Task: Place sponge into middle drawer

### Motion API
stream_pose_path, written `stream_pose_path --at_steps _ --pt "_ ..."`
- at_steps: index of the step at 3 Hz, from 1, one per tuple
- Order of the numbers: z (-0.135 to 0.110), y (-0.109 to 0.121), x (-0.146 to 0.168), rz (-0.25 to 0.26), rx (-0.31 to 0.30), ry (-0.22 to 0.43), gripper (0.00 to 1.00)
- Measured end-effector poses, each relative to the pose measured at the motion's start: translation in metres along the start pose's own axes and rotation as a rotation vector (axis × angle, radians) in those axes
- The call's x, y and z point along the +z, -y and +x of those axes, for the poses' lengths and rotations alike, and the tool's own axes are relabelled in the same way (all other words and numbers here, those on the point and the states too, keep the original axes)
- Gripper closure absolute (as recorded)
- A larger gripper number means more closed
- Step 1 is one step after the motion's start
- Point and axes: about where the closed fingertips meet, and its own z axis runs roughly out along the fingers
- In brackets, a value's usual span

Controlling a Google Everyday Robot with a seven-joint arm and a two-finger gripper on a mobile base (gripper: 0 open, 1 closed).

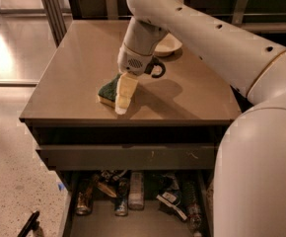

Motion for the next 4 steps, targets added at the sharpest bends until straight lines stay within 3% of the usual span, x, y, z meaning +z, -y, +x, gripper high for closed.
stream_pose_path --at_steps 1,2,4 --pt "0.0007 -0.0009 0.0011 -0.001 -0.001 0.000 0.00" --pt "0.0006 -0.0009 0.0011 -0.001 -0.001 0.000 0.14" --pt "0.0006 -0.0009 0.0012 -0.001 -0.001 0.000 0.60"
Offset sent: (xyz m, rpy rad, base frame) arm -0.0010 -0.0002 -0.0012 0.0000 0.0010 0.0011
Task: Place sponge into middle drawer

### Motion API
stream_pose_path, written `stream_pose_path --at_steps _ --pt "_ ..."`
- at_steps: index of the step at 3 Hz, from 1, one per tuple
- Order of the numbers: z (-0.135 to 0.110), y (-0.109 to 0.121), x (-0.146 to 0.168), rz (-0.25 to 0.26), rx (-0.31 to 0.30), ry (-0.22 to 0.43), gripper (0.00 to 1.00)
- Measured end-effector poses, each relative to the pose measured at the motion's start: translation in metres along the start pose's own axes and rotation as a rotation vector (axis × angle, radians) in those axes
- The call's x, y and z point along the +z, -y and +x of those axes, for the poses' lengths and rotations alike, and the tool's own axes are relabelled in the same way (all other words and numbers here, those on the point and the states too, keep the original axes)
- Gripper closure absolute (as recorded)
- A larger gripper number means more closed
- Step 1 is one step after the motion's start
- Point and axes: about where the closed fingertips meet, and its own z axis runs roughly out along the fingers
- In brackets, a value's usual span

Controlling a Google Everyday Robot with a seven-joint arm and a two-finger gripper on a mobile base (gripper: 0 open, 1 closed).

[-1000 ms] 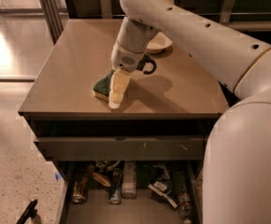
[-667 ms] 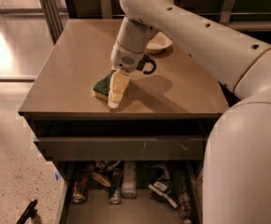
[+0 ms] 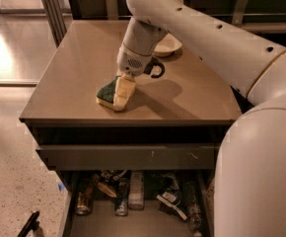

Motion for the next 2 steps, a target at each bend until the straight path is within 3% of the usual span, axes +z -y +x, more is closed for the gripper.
stream_pose_path --at_steps 1,2 --pt "0.0000 0.0000 0.0000 0.000 0.000 0.000 0.84" --pt "0.0000 0.0000 0.0001 0.000 0.000 0.000 1.00"
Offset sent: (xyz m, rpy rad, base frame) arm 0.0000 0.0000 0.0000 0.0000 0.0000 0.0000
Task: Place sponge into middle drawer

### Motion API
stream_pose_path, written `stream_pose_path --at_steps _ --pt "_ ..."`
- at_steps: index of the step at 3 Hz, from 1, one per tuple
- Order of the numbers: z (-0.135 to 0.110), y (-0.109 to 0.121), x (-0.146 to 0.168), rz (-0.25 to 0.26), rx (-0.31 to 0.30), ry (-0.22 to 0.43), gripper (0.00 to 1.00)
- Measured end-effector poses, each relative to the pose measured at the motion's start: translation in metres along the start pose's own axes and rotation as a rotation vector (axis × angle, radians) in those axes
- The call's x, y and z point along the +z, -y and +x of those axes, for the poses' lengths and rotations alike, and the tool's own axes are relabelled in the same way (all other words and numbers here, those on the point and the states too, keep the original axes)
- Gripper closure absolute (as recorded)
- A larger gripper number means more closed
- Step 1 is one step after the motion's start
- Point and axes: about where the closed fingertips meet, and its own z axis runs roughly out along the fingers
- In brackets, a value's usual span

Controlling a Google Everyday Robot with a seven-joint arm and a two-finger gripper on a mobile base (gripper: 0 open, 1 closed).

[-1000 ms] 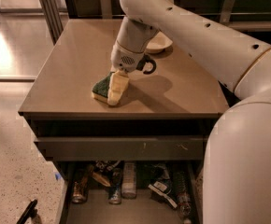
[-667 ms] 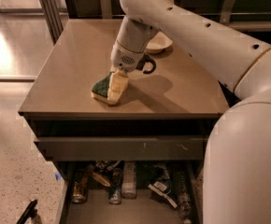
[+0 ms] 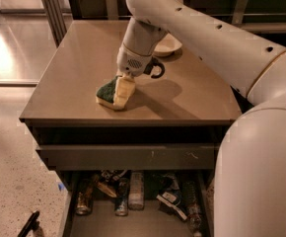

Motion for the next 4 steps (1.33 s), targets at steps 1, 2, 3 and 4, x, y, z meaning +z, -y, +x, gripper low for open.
stream_pose_path --at_steps 1,2,3,4 --pt "0.000 0.000 0.000 0.000 0.000 0.000 1.00" --pt "-0.005 -0.005 -0.012 0.020 -0.033 0.017 1.00" --pt "-0.010 -0.020 -0.032 0.063 -0.068 0.024 1.00" --pt "-0.014 -0.052 -0.065 0.168 -0.119 0.033 1.00"
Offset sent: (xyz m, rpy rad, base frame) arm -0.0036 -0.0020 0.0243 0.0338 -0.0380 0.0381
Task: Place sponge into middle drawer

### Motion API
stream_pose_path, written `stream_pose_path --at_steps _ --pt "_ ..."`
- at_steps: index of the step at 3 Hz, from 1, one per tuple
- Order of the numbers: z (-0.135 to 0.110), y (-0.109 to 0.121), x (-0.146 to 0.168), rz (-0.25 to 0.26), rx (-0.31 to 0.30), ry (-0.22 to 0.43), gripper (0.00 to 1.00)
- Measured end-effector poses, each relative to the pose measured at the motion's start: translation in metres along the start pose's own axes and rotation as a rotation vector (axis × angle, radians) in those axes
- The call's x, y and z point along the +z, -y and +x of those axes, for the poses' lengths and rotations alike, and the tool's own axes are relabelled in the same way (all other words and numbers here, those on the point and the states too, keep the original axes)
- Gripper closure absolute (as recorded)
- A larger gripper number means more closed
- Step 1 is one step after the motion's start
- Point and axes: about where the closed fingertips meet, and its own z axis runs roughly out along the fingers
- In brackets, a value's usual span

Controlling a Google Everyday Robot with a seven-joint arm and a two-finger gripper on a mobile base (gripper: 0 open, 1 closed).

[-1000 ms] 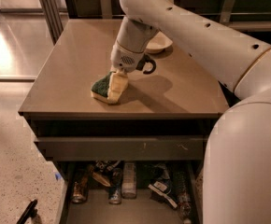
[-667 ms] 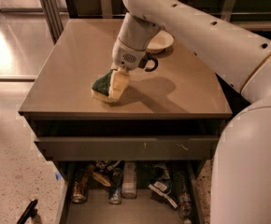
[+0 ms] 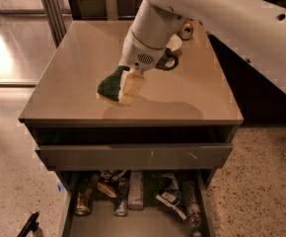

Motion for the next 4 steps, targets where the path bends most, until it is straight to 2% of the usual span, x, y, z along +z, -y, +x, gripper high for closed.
stream_pose_path --at_steps 1,2,3,4 --pt "-0.003 -0.041 -0.039 0.115 -0.038 -0.002 1.00" --pt "0.021 -0.084 -0.061 0.197 -0.021 0.002 1.00" --pt "0.026 -0.083 -0.056 0.195 -0.011 0.005 1.00" --pt "0.043 -0.098 -0.044 0.176 0.005 0.003 1.00"
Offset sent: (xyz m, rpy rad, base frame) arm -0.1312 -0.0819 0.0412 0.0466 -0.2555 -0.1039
